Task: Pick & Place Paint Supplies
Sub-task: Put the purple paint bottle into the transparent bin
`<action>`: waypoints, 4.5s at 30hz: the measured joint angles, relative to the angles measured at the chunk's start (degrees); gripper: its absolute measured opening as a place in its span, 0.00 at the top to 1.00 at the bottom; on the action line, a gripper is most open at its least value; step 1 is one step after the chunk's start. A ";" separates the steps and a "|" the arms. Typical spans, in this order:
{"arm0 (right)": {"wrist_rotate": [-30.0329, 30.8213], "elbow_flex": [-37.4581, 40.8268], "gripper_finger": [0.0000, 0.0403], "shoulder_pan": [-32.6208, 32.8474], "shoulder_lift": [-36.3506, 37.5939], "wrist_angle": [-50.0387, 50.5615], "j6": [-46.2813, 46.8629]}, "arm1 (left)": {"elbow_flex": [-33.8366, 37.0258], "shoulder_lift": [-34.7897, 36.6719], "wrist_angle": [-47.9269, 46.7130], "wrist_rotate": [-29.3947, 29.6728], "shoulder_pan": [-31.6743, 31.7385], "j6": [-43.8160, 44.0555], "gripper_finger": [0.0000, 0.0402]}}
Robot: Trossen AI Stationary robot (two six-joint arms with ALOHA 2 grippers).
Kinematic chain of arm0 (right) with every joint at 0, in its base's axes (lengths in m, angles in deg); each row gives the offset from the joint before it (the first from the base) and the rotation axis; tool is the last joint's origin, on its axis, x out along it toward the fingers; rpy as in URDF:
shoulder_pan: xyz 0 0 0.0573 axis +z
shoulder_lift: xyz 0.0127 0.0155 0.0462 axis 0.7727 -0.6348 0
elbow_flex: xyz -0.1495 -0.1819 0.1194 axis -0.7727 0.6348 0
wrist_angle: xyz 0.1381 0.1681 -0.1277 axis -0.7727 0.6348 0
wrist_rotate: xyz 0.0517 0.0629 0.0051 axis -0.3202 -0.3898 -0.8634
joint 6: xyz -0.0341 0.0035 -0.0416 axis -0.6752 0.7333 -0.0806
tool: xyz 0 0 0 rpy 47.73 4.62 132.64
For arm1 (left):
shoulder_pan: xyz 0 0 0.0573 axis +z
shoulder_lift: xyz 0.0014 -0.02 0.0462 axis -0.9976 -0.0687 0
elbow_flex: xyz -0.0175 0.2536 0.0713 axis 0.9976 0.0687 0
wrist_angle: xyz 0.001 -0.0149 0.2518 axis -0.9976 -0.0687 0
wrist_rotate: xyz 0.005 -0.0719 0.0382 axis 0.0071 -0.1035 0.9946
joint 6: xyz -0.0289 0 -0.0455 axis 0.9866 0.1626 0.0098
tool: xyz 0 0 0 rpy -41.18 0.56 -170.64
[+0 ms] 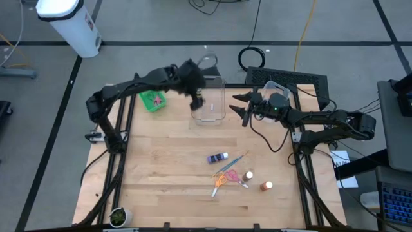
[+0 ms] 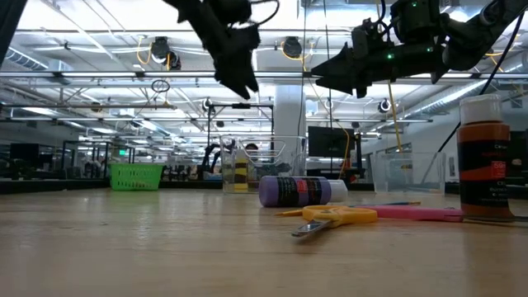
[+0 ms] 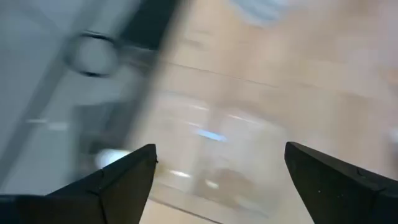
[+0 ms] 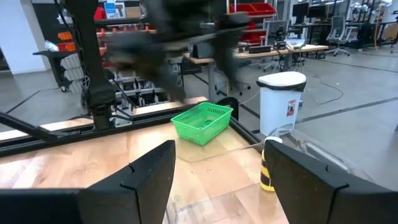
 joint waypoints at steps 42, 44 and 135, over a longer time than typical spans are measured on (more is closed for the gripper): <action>10.93 -0.04 0.41 17.53 0.00 -5.67 -12.22 | 28.58 -13.61 39.73 12.53 -34.34 21.83 0.16; 10.90 -0.04 0.41 17.53 0.02 -5.85 -12.17 | 28.11 -14.74 40.05 12.27 -33.79 23.37 0.16; -13.50 -45.16 0.41 0.63 -19.84 46.96 -3.10 | 62.29 13.15 96.86 0.57 -5.41 11.90 0.70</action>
